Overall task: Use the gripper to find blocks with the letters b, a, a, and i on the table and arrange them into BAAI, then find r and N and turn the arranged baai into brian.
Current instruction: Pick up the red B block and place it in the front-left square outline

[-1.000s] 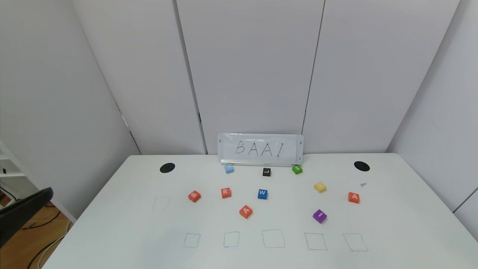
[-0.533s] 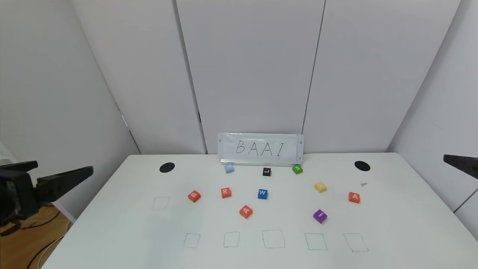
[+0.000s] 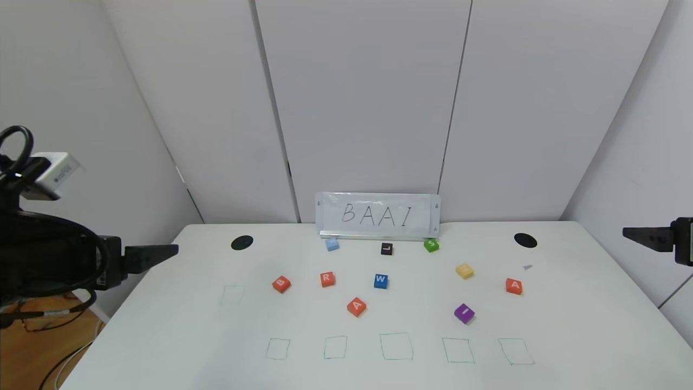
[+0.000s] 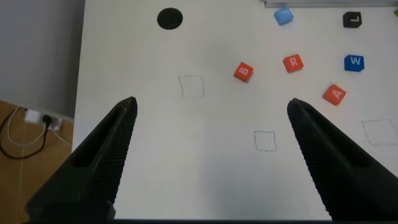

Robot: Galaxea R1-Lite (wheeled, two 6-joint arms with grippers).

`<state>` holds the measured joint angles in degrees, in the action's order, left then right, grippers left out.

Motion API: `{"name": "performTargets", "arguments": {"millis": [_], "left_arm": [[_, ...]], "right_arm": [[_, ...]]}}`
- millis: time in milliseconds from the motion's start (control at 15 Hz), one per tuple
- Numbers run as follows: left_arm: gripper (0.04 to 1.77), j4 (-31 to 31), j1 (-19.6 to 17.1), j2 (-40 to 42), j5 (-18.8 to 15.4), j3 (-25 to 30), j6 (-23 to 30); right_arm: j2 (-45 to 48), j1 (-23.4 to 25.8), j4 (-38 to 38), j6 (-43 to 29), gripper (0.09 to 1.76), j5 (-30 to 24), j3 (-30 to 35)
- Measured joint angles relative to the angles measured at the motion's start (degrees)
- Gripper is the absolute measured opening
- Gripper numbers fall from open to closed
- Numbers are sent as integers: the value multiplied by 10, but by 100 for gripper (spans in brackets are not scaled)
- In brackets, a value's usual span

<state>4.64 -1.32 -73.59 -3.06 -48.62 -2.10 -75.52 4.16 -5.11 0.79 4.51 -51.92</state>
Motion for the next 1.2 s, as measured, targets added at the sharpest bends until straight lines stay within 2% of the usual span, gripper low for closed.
{"name": "performTargets", "arguments": {"millis": [133,400,533,867,1000,1200], "left_arm": [[172,49,1,-16,-2,-19,6],[172,122,22,-35,1,-55,85],[172,181,34,-48,7,-97,125],[172,394,58,-118,10,-295,253],[172,446,66,-162,11,-371,310],[172,495,80,-230,11,-452,372]], "right_arm": [[-3,-1,0,0,171,0,1],[-4,-8,2,11,171,-2,-3],[-10,-14,2,17,171,-2,-14],[-21,-23,3,17,171,-4,-20],[-21,-24,4,17,171,-4,-20],[-19,-31,4,16,171,-3,-18]]}}
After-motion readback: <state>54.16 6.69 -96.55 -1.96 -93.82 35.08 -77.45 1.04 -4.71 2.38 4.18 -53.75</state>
